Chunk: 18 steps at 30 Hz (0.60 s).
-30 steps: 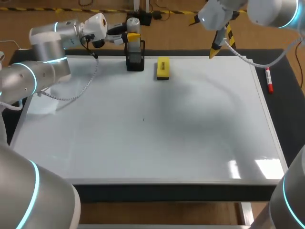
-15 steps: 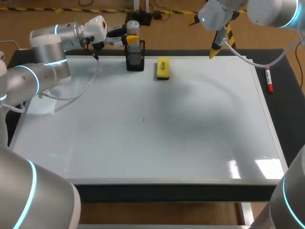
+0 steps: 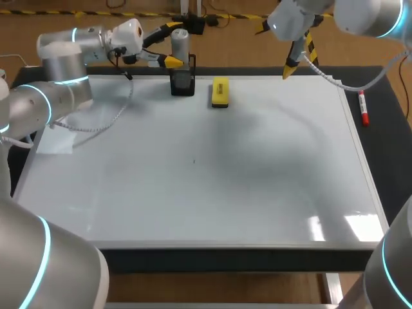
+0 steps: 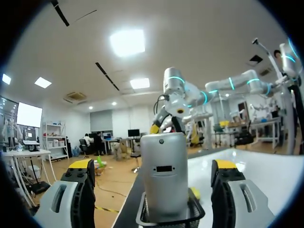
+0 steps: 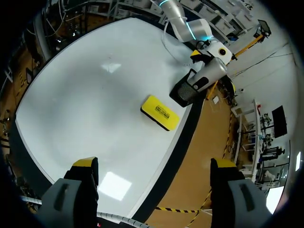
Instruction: Pick up the inspection probe, press it on each red-marked spot on the whiteboard one by one, put down the probe, pick up the eraser, and wipe off all the red marks.
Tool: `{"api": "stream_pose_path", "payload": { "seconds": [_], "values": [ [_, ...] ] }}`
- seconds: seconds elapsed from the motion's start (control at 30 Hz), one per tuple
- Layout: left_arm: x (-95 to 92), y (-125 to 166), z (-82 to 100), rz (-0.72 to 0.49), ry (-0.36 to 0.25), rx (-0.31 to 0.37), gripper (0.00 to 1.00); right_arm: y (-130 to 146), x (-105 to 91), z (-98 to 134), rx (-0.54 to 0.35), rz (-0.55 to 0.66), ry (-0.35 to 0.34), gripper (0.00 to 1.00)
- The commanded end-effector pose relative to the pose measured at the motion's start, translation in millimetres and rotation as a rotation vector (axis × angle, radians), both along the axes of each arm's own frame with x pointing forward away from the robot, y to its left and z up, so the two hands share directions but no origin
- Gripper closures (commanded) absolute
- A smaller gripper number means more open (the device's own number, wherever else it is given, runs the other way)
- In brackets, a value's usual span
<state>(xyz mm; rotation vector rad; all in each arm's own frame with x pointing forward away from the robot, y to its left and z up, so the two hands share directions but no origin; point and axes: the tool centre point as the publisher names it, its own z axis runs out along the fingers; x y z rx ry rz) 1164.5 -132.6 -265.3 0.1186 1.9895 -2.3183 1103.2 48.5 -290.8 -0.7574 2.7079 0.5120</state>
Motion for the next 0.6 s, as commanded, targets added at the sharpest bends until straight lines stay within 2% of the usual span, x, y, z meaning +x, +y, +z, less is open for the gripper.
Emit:
{"api": "stream_pose_path", "payload": {
  "seconds": [0.03, 0.2, 0.4, 0.6],
  "values": [
    [-19.0, 10, 17.9, 0.115, -0.027, 0.16, 0.0, 0, 0.4, 1, -0.004, 0.002, 0.001, 0.0],
    [-22.9, 24, 19.5, 0.185, -0.043, 0.227, 0.0, 0, 0.4, 1, -0.004, 0.002, 0.001, 0.0],
    [-24.8, 42, 16.9, 0.352, -0.069, 0.429, 0.0, 0, 0.4, 1, -0.004, 0.002, 0.001, 0.0],
    [-28.9, 55, 13.6, 0.422, -0.095, 0.565, 0.0, 0, 0.4, 1, -0.004, 0.002, 0.001, 0.0]
  ]
}}
